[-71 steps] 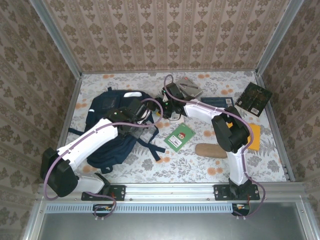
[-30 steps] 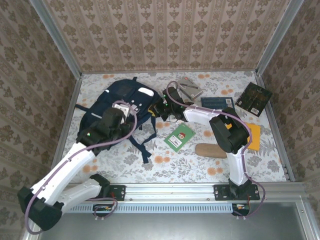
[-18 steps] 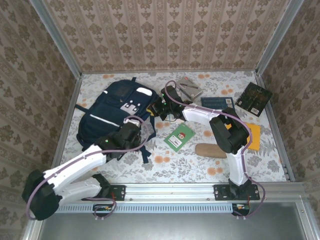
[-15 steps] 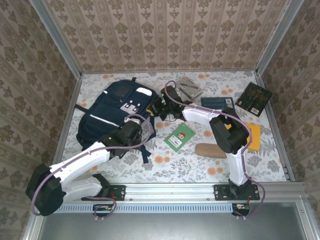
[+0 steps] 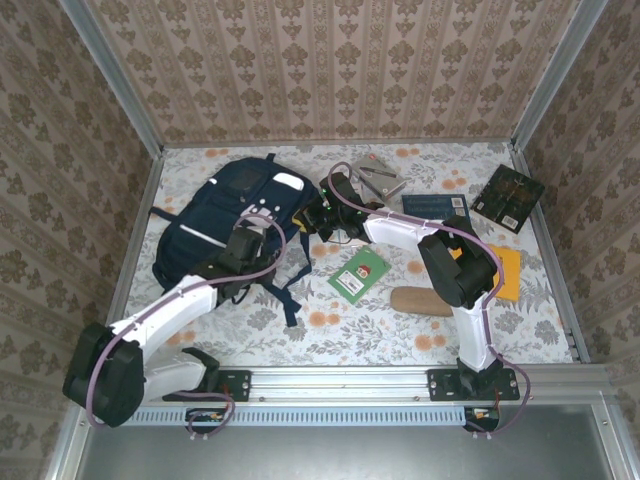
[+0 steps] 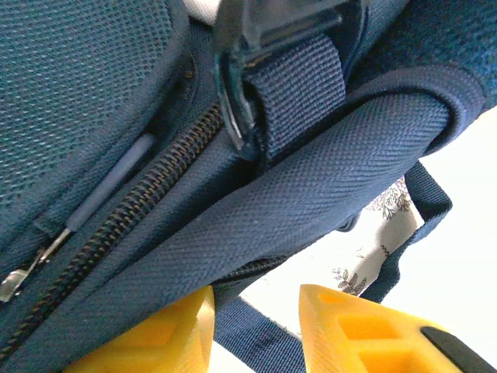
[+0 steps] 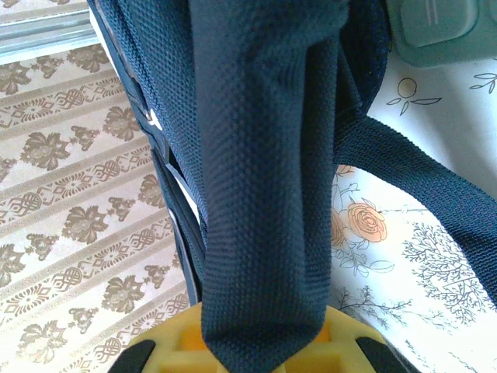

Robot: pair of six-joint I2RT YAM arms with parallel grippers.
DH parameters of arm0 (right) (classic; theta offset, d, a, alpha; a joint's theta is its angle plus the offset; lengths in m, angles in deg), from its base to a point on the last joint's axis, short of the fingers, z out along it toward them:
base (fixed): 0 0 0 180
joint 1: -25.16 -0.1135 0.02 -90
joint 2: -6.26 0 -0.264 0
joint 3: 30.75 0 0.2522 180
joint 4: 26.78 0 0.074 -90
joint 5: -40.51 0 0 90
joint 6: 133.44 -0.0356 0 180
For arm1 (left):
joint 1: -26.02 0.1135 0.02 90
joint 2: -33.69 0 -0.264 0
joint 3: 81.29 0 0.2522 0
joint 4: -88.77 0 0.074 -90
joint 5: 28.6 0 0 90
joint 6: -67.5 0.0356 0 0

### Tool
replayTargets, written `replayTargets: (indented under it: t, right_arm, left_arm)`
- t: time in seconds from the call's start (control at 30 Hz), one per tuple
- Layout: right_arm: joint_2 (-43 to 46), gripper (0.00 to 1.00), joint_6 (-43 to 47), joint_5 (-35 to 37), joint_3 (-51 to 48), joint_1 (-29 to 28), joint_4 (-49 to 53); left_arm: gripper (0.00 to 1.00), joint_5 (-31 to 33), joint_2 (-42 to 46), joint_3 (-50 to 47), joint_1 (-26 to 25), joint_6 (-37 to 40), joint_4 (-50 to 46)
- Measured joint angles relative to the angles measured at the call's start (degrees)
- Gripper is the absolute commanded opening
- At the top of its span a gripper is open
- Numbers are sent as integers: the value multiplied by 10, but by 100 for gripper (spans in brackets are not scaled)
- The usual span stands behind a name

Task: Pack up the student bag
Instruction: Rotate the student bag at the middle-left of the table.

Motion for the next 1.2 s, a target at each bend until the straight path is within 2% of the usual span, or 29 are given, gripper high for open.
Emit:
replayTargets:
  t: [0.33,0.53,0.67,0.87,1.07,1.2]
  right_arm:
    - [0,0,-5,5,0,0,0]
    - [0,0,-33,5,0,-3,-9]
    - [1,0,-46,-1,0,-12,-18]
    - [9,0,-59,-12,0,-31,-31]
    - [9,0,-92,-26,0,-32,-40]
    - [9,0,-108,-34,9,-32,-43]
  left_arm:
    - [38,-16,-24,0,3,14,14]
    - [38,2,-22,2,7,14,13]
    - [38,28,6,9,31,19,2]
    - [38,24,33,24,107,29,1]
    - [38,10,50,24,115,28,-12]
    - [38,5,124,23,116,17,-32]
